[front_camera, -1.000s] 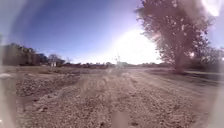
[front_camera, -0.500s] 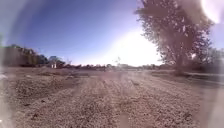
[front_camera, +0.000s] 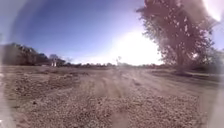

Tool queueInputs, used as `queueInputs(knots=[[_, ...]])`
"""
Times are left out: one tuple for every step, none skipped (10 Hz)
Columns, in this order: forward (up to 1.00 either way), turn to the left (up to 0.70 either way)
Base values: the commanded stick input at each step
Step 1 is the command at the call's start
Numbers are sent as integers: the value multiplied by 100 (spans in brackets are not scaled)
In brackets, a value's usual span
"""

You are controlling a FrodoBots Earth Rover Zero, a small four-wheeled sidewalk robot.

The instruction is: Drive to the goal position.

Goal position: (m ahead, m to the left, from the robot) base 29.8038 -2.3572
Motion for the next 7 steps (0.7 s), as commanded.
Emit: queueInputs(knots=[[50, 0], [50, 0], [50, 0], [50, 0], [50, 0], [50, 0], [50, 0]])
